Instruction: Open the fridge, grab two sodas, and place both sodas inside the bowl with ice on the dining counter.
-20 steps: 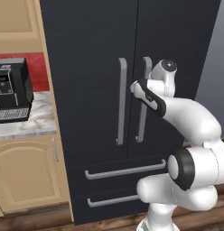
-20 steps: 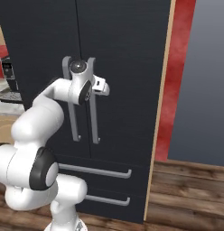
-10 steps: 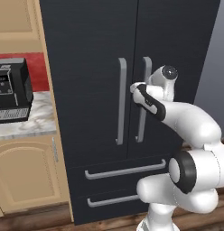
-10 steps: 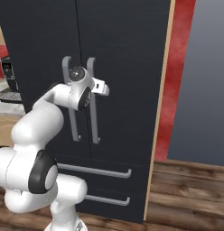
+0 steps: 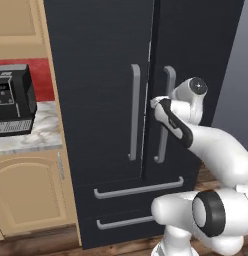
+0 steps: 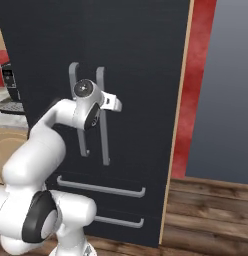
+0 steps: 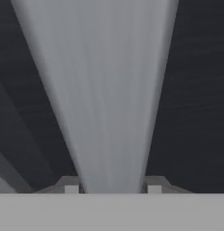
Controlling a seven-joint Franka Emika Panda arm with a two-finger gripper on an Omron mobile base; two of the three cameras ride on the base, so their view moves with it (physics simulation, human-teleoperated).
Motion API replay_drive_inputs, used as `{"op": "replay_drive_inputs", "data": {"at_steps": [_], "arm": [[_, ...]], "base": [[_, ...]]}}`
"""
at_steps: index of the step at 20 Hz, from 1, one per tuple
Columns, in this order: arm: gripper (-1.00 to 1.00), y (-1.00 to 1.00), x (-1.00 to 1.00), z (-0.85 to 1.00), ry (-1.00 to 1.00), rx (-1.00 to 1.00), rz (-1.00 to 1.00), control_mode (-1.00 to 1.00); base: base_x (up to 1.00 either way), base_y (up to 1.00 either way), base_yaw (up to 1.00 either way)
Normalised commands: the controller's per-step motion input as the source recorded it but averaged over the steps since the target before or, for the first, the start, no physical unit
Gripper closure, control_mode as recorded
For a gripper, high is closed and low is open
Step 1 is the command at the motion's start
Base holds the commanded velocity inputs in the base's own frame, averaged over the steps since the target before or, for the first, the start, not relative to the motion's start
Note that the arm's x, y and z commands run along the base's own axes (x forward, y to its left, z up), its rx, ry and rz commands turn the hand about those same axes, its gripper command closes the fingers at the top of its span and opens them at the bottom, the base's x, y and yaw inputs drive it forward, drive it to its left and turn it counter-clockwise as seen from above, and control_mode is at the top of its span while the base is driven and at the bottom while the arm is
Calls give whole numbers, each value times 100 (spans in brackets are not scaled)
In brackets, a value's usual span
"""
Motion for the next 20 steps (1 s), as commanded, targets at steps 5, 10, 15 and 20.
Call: {"op": "replay_drive_inputs", "data": {"at_steps": [5,10,15,20], "arm": [[100,-42,-89,5,2,0,-2,-100],[100,-52,-77,26,13,0,-7,-100],[100,-65,-45,30,19,-3,-11,-100],[-100,-53,-32,7,19,-16,-9,-100]], "base": [[0,0,0],[0,0,0],[0,0,0],[0,0,0]]}}
